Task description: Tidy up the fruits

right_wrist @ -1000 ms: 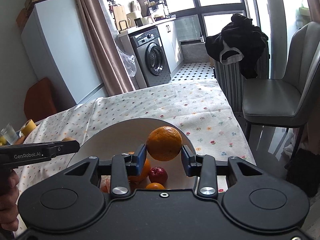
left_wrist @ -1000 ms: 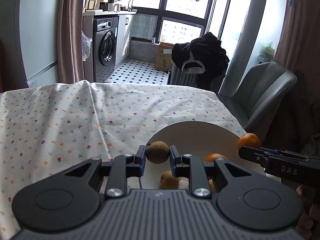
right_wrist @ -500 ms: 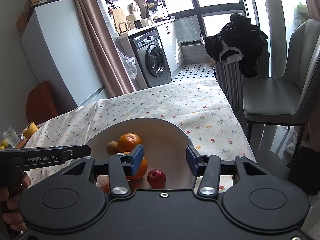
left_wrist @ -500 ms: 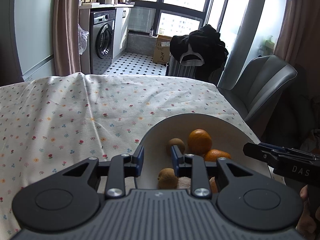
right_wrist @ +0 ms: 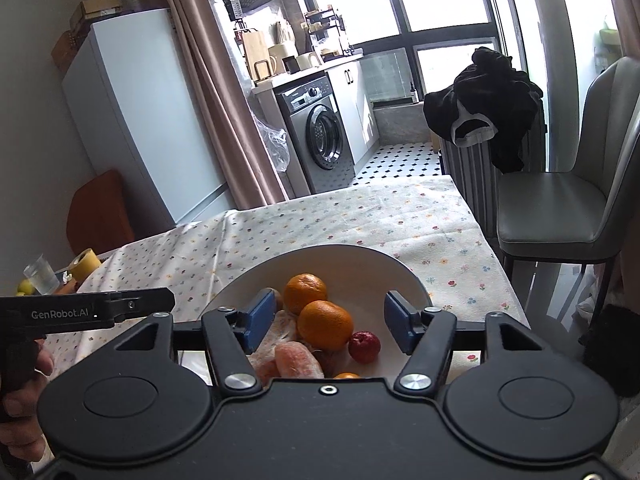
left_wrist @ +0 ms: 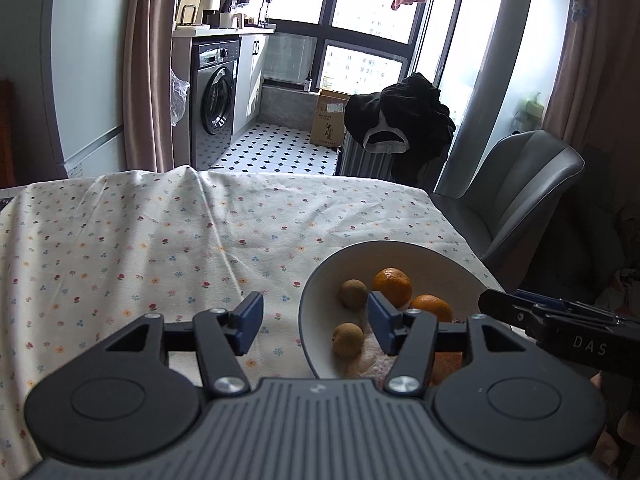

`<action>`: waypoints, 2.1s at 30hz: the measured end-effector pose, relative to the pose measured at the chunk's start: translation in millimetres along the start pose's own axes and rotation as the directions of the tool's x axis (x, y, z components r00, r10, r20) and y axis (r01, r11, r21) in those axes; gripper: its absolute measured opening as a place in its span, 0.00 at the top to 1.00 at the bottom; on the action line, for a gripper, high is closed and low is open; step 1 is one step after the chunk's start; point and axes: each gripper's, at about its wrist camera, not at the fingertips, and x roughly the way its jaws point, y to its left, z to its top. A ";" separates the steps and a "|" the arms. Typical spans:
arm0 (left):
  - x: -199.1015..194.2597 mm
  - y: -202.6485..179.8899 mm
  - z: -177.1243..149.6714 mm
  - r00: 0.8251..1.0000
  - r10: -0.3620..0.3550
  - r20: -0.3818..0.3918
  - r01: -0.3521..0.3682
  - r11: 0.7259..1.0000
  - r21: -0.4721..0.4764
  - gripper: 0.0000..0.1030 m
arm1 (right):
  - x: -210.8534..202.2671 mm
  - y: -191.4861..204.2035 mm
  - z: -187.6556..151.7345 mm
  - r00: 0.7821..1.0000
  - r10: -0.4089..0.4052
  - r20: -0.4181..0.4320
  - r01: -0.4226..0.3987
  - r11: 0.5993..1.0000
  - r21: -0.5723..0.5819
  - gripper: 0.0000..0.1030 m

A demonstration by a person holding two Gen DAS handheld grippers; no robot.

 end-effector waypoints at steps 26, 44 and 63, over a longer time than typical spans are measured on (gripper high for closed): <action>-126.2 55.7 -26.0 0.963 0.236 0.135 -0.230 0.972 -0.053 0.05 | -53.7 72.4 -0.4 0.993 0.106 0.048 -0.103 0.993 -0.061 0.00; -214.7 85.0 -59.8 0.931 0.311 0.190 -0.284 0.946 -0.159 0.01 | -96.0 118.2 -13.7 0.991 0.131 0.029 -0.124 0.977 -0.172 0.00; -264.8 77.9 -99.3 0.931 0.313 0.187 -0.288 0.946 -0.149 0.00 | -148.4 127.3 -39.1 0.992 0.124 -0.028 -0.127 0.976 -0.175 0.00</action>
